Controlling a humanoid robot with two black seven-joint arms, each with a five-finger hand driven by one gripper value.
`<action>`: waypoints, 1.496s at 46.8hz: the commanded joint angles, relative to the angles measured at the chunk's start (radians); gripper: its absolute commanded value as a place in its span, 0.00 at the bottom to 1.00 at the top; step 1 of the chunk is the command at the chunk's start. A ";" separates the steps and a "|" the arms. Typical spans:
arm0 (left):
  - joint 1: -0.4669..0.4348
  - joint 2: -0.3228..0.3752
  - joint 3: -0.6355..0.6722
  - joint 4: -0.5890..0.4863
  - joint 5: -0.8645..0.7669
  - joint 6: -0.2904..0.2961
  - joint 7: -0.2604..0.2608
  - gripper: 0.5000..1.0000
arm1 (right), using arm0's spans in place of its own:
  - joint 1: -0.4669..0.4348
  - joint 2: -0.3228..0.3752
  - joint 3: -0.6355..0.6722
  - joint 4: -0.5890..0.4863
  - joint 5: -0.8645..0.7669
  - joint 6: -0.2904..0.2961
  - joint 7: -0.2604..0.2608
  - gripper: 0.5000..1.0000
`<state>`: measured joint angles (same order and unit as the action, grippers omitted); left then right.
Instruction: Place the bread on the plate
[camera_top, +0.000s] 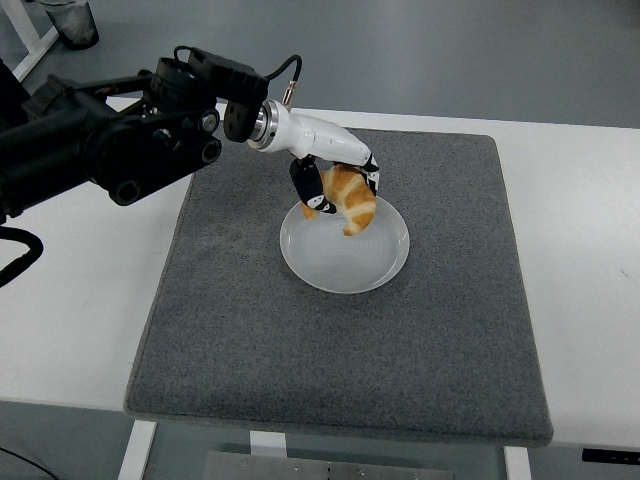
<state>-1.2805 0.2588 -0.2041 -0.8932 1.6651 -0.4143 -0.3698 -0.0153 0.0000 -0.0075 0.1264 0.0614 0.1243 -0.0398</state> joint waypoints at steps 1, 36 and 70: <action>0.024 -0.021 0.002 0.008 0.015 0.008 0.000 0.00 | 0.000 0.000 0.001 0.001 0.001 0.000 0.000 0.90; 0.058 -0.033 0.130 0.022 0.016 0.132 0.000 0.00 | 0.000 0.000 0.001 0.001 0.001 0.000 0.000 0.90; 0.039 -0.035 0.112 0.034 -0.163 0.155 0.000 0.99 | 0.000 0.000 0.001 0.001 0.001 0.000 0.000 0.90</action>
<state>-1.2386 0.2239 -0.0912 -0.8582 1.5241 -0.2591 -0.3696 -0.0153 0.0000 -0.0061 0.1273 0.0630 0.1242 -0.0398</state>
